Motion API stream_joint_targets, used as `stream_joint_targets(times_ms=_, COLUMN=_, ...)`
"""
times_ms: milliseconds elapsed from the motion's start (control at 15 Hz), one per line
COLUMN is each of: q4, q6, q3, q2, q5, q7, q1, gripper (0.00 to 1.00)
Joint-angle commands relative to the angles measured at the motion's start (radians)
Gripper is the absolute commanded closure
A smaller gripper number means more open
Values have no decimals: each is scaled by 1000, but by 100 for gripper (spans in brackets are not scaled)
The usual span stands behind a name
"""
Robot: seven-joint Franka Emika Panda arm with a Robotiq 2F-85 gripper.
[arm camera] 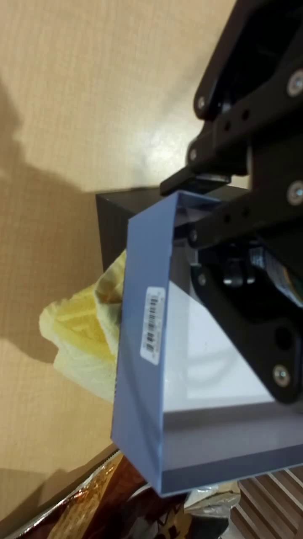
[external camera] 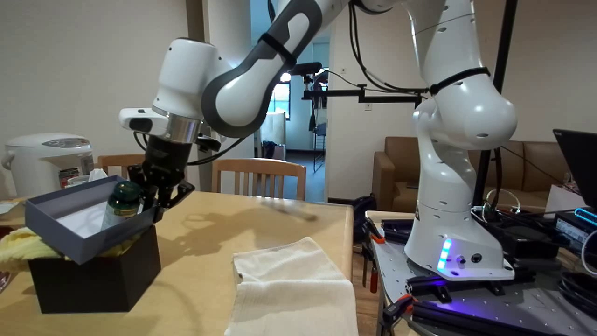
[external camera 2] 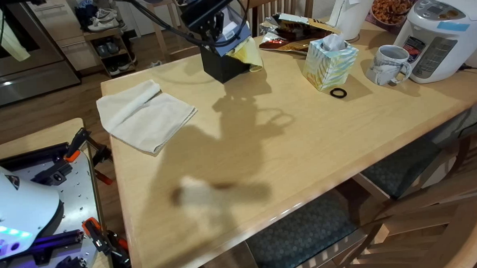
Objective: Pick up the grey object and put it on the table
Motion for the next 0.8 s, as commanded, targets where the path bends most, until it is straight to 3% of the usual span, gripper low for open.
stream_joint_targets(times_ms=0, q4=-5, q6=44, q3=16, q2=-3, q5=-18, q7=43, q1=-20, gripper=100)
stream_joint_targets(times_ms=533, q4=-23, q6=98, q3=89, q2=-53, q5=44, q7=15, q1=-66, gripper=99)
stream_joint_targets(times_ms=733, q4=-45, q6=68, q3=76, q2=-110, q5=52, q7=79, q1=-61, gripper=99)
